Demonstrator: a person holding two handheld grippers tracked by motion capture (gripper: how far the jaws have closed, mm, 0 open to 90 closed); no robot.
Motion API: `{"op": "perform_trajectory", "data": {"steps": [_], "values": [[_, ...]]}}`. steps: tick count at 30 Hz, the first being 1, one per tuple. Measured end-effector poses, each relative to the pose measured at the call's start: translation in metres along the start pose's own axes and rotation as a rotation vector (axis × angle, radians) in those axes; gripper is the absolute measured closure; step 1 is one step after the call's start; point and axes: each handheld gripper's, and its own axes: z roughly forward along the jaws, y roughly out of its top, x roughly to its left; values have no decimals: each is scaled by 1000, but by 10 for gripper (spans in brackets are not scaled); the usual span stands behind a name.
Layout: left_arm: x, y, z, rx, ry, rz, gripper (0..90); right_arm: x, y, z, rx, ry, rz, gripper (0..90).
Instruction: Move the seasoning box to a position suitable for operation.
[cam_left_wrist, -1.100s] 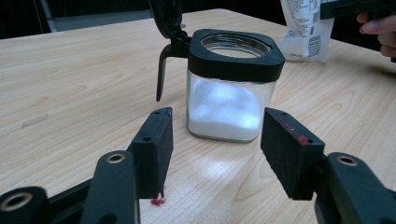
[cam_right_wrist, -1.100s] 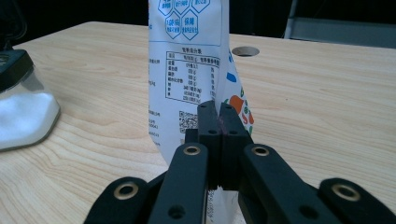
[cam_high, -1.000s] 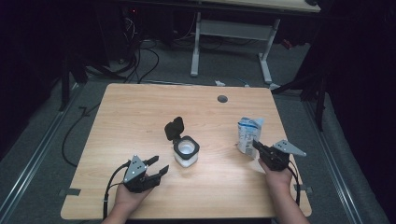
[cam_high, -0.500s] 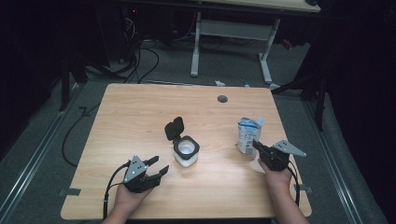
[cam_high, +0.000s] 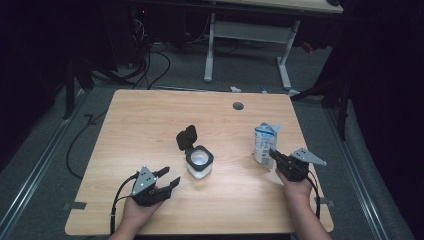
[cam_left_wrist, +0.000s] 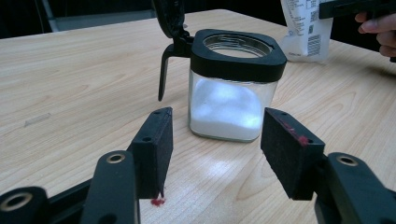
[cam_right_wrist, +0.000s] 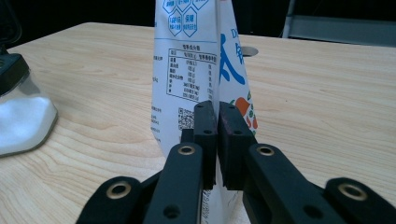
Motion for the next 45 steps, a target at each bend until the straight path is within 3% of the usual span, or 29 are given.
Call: {"op": "perform_trajectory", "data": {"steps": [25,29,45], "values": [[-1,-1,1,11,-6,5,441,-4,3,6,14,-11,27,789],[-1,-1,1,10,-7,6,441,-3,7,8,14,-9,29,810],[-1,-1,1,14,-7,4,441,0,10,7,21,-13,44,656]]}}
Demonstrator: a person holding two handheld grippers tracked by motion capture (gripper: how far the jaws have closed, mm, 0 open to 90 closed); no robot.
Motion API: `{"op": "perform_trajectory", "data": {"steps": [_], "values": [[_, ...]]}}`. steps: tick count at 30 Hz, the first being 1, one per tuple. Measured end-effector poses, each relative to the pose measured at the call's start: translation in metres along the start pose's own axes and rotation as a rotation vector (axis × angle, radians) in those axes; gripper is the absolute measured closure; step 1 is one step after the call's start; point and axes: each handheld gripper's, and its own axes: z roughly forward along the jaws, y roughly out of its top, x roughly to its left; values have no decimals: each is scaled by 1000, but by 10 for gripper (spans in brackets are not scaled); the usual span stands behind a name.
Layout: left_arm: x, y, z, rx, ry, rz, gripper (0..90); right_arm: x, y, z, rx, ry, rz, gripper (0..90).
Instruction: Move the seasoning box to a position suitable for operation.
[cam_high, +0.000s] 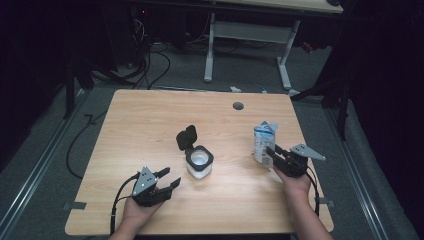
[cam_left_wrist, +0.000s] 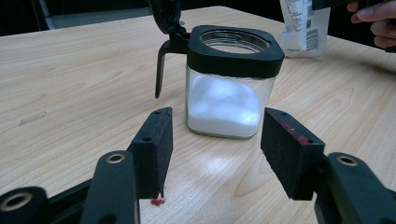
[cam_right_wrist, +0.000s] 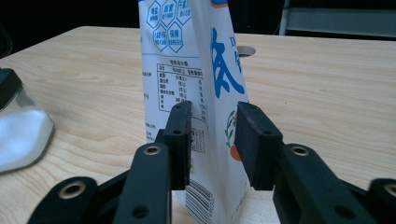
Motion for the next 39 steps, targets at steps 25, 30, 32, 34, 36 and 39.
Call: {"op": "perform_trajectory", "data": {"steps": [25,30,32,34,36,39], "values": [[0,-1,2,16,-4,-1,440,9,-10,-12,16,-28,-15,532],[0,-1,3,20,-6,-3,440,11,-13,-15,15,-35,-27,528],[0,-1,3,20,-6,-4,440,12,-14,-16,16,-39,-22,527],[0,-1,3,22,-6,-4,440,12,-14,-17,13,-45,-25,525],[0,-1,3,26,-6,-5,441,12,-15,-19,12,-45,-25,524],[1,-1,4,32,-5,-9,441,13,-15,-22,9,-50,-29,523]]}}
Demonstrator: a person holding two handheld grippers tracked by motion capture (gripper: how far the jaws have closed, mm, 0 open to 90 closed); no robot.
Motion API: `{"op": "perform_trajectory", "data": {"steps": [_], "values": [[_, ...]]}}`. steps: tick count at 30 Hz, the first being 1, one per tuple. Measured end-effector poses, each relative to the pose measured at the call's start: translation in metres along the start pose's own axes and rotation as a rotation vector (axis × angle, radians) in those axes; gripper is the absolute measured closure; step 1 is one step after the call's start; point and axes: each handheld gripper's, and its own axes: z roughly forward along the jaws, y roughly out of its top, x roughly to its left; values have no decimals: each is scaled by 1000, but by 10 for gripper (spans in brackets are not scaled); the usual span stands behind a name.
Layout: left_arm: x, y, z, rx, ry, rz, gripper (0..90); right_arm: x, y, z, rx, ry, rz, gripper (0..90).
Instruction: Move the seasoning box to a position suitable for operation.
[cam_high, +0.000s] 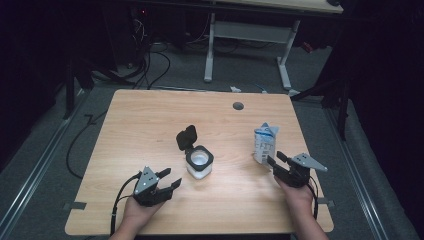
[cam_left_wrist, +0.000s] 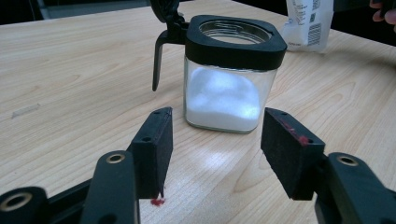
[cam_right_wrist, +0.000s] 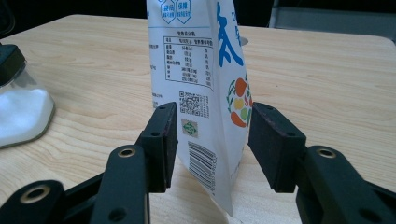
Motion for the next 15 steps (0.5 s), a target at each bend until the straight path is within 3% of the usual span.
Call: {"op": "perform_trajectory", "data": {"steps": [15], "values": [[2,0,1,14,5,-15,440,8,-5,-12,11,-19,-30,521]]}}
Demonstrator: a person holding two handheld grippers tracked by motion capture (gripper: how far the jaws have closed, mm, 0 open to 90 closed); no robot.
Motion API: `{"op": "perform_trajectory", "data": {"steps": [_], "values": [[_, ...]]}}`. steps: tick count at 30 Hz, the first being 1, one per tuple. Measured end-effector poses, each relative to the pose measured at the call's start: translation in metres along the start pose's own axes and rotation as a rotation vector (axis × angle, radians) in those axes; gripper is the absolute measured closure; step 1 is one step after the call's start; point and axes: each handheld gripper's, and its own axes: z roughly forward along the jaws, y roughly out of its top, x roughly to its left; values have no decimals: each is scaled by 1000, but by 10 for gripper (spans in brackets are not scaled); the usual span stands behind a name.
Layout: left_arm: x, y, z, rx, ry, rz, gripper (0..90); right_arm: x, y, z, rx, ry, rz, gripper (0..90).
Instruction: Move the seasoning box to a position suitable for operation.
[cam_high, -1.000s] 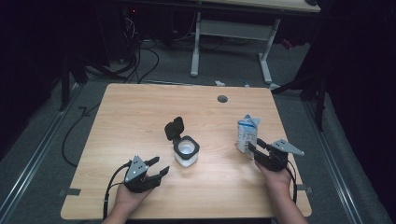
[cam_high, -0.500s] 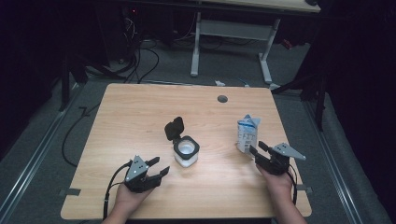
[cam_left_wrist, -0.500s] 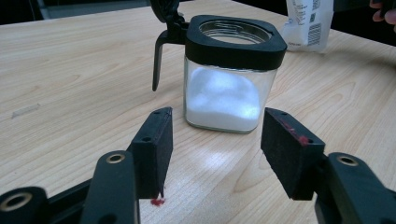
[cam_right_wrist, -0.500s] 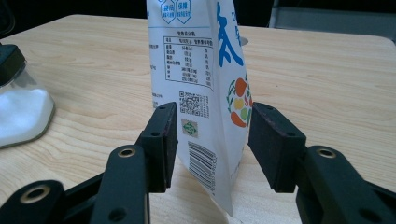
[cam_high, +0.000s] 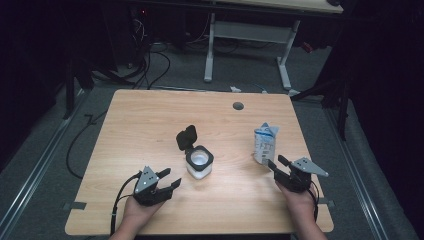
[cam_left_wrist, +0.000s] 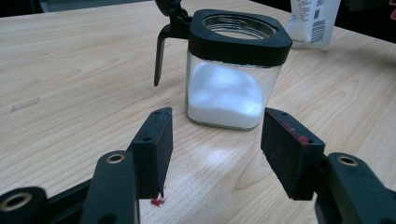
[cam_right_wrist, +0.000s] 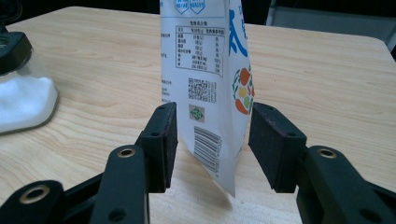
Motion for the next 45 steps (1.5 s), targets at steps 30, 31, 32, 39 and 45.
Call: {"op": "perform_trajectory", "data": {"steps": [30,31,32,39,45], "values": [[6,2,4,41,5,-57,452,36,-7,0,44,68,-80,582],[7,2,4,46,7,-58,454,38,-6,2,50,72,-80,589],[8,2,4,49,10,-59,463,40,-6,4,49,73,-91,597],[8,1,4,47,76,-41,476,61,-2,18,62,79,-125,650],[12,1,3,45,99,-58,489,79,3,33,66,110,-145,683]]}}
